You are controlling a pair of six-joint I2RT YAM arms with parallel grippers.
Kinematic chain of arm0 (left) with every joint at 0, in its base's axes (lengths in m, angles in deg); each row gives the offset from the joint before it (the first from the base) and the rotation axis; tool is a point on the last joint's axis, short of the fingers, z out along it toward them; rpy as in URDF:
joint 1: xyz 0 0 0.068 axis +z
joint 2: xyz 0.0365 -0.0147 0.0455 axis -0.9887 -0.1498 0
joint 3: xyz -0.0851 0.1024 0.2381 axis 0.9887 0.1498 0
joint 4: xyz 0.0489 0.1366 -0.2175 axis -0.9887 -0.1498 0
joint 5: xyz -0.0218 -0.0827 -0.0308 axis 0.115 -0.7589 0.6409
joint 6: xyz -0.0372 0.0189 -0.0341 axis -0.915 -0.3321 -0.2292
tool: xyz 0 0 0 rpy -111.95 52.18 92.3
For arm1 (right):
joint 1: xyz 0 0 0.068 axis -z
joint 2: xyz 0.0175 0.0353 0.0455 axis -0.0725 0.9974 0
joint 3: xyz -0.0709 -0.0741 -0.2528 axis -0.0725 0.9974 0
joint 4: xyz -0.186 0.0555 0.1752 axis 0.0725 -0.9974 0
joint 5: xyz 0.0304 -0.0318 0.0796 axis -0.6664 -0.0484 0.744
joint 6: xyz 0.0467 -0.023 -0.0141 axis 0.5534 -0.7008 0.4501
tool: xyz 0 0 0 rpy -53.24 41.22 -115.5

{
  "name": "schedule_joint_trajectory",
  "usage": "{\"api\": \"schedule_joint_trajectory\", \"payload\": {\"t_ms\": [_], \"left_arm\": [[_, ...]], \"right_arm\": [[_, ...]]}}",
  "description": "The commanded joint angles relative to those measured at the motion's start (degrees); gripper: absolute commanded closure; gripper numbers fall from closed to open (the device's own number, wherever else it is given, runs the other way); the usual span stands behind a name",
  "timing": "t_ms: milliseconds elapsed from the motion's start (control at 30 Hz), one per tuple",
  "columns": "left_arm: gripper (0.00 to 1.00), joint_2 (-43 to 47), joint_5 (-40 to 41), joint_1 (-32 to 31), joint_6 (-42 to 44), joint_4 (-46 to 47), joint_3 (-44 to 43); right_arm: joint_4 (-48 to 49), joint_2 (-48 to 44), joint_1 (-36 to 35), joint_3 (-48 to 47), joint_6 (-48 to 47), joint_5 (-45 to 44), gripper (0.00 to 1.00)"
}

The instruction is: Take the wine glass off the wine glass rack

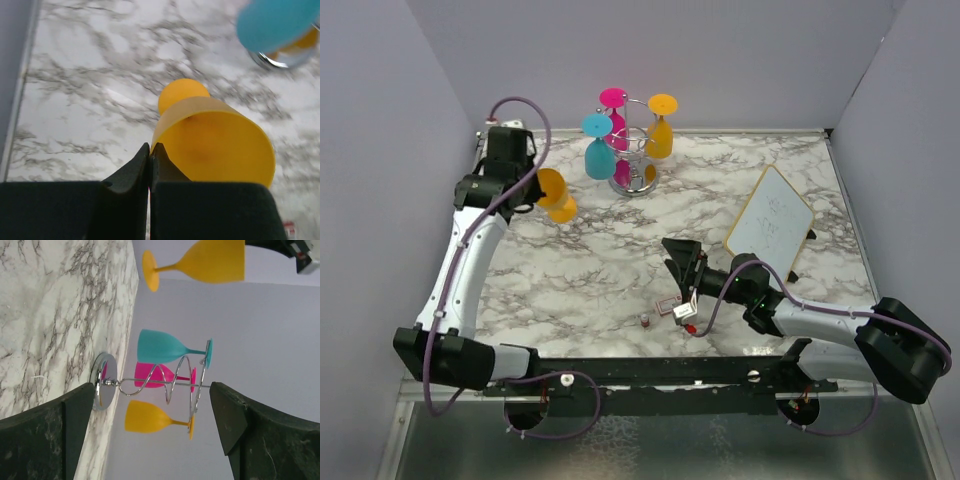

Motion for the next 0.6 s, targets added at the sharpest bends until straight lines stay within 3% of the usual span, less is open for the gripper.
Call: {"api": "schedule_joint_trajectory", "payload": {"t_ms": [0, 300, 567], "left_arm": [[1.00, -5.0, 3.2, 10.8, -1.4, 7.1, 0.4], [1.00, -19.8, 4.8, 22.1, -8.0, 14.3, -8.3], [1.00, -31.7, 5.9, 24.7, -7.6, 13.7, -15.4]], "right_arm": [[2.0, -0.8, -0.4, -0.7, 6.4, 1.0, 0.00], [-3.3, -2.8, -0.4, -4.6, 17.6, 3.1, 0.00], [-9.6, -3.4, -0.4, -9.8, 32.6, 6.9, 0.00]]}}
